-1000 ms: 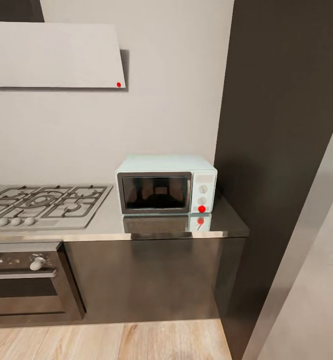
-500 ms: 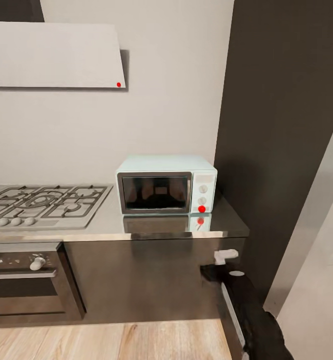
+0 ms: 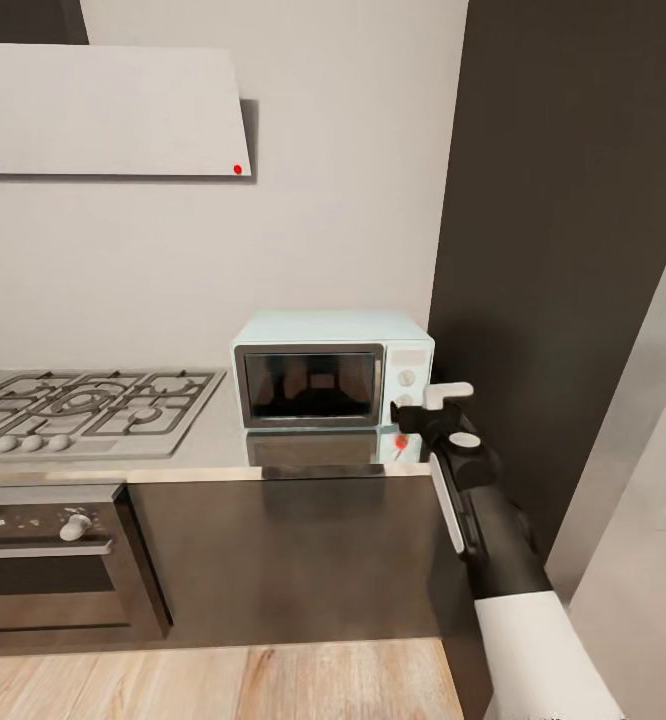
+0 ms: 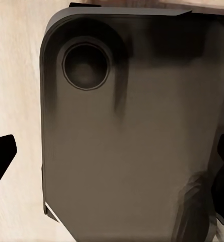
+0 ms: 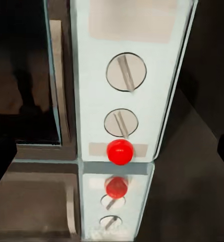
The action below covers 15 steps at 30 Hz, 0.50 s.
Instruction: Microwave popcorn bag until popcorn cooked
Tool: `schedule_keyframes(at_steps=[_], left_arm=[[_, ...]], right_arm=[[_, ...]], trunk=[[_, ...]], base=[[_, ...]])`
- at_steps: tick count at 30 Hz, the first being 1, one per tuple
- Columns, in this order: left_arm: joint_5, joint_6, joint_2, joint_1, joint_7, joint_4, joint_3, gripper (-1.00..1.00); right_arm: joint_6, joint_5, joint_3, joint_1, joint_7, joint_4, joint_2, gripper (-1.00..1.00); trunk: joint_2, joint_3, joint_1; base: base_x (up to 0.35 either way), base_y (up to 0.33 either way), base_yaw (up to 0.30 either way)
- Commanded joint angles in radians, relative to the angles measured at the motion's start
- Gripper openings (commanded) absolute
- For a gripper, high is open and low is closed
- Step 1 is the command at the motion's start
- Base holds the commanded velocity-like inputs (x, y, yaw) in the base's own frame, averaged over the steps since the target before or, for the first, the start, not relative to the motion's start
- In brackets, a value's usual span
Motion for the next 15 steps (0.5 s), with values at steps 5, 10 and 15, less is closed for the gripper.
schedule_keyframes(at_steps=[5,10,15], left_arm=[[0.005,-0.002,-0.001,0.000,-0.004,0.000,0.002,1.00],[0.005,-0.002,-0.002,0.000,-0.004,0.000,0.002,1.00],[0.005,-0.001,0.000,0.000,-0.005,0.000,0.001,1.00]], right_arm=[[-0.051,0.002,0.002,-0.001,-0.024,0.054,0.001,1.00],[-0.051,0.000,-0.002,-0.001,-0.024,0.063,-0.003,1.00],[-0.055,-0.001,-0.004,-0.001,-0.025,0.124,-0.010,1.00]], trunk=[[-0.001,-0.001,0.000],[-0.001,-0.001,0.000],[-0.001,-0.001,0.000]], base=[[0.000,0.000,0.000],[0.000,0.000,0.000],[0.025,0.000,0.000]])
